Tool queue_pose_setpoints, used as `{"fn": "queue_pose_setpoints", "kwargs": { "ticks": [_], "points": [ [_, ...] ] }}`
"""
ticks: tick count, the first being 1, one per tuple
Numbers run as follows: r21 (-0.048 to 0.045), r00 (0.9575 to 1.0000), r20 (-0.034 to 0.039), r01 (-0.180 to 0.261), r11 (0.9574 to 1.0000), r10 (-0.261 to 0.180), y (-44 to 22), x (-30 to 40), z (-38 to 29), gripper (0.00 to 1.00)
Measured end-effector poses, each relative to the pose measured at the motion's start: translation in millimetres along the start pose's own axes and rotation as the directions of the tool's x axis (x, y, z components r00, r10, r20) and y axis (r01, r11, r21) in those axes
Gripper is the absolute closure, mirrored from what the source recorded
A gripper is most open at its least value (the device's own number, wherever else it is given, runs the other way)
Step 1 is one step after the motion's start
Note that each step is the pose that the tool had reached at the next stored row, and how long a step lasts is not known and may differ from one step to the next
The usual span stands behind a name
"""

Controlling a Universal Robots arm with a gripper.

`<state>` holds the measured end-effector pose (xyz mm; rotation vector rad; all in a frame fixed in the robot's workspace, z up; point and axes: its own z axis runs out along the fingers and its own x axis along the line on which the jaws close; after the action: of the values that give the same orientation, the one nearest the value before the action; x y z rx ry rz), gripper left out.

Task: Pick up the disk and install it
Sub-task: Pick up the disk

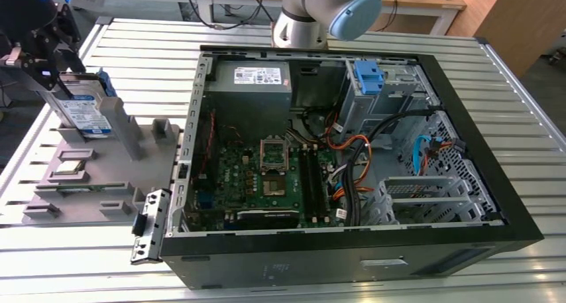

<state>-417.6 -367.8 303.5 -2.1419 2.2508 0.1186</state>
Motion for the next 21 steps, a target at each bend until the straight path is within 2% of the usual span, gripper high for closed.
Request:
{"fn": "queue_pose_setpoints", "kwargs": {
  "ticks": [6, 8, 13, 14, 16, 21],
  "points": [
    [0.0001, 1.0000, 0.0001, -0.002, 1.0000, 0.002, 0.0, 0.0, 0.1, 0.35],
    [-0.0044, 1.0000, 0.0000, -0.002, 1.0000, 0.002, -0.2, 0.1, 0.2, 0.35],
    [-0.0051, 1.0000, -0.0002, -0.002, 1.0000, 0.002, -0.2, 0.0, 0.1, 0.35],
    [-0.0082, 1.0000, -0.0002, -0.003, 1.0000, 0.003, -0.2, 0.0, 0.1, 0.35],
    [-0.0342, 1.0000, -0.0012, -0.005, 0.9994, 0.005, -0.8, 0.0, 0.1, 0.35],
    [-0.0361, 1.0000, -0.0012, -0.005, 0.9993, 0.005, -0.8, 0.0, 0.2, 0.35]
  ]
}}
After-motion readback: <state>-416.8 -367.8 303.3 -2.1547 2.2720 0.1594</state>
